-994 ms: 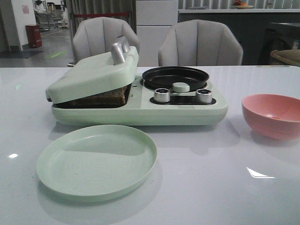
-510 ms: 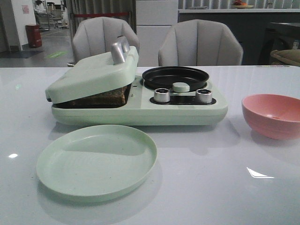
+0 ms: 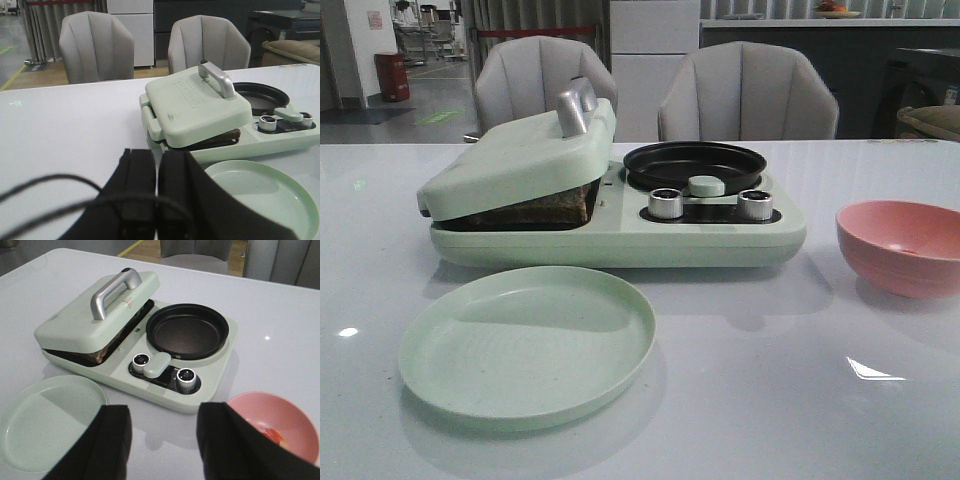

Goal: Make breakfast with bread and shrimp

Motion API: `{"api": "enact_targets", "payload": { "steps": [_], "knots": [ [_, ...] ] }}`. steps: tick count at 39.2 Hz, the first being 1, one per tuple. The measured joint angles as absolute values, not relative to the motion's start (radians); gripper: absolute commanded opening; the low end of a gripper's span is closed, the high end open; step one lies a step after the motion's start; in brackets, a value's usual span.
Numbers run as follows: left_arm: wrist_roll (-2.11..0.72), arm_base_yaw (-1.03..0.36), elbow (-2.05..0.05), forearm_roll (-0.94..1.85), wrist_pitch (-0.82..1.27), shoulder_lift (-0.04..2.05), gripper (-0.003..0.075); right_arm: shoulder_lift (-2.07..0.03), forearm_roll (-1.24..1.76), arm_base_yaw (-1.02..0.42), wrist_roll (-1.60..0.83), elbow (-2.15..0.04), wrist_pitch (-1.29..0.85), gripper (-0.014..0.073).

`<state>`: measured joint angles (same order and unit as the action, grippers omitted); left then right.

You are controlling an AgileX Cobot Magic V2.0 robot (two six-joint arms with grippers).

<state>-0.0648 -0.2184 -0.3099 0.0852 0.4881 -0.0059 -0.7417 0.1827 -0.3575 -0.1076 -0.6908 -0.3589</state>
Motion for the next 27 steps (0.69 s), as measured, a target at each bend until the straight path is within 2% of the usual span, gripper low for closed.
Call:
{"api": "enact_targets", "payload": {
  "steps": [15, 27],
  "knots": [
    [-0.065, -0.218, -0.31, 0.085, 0.488, -0.006, 0.0114, -0.932, 0.246, -0.06, -0.08, -0.819, -0.452, 0.0409],
    [-0.065, -0.218, -0.31, 0.085, 0.488, -0.006, 0.0114, -1.167, 0.302, 0.099, -0.078, -0.937, -0.56, 0.0409]
  ]
}}
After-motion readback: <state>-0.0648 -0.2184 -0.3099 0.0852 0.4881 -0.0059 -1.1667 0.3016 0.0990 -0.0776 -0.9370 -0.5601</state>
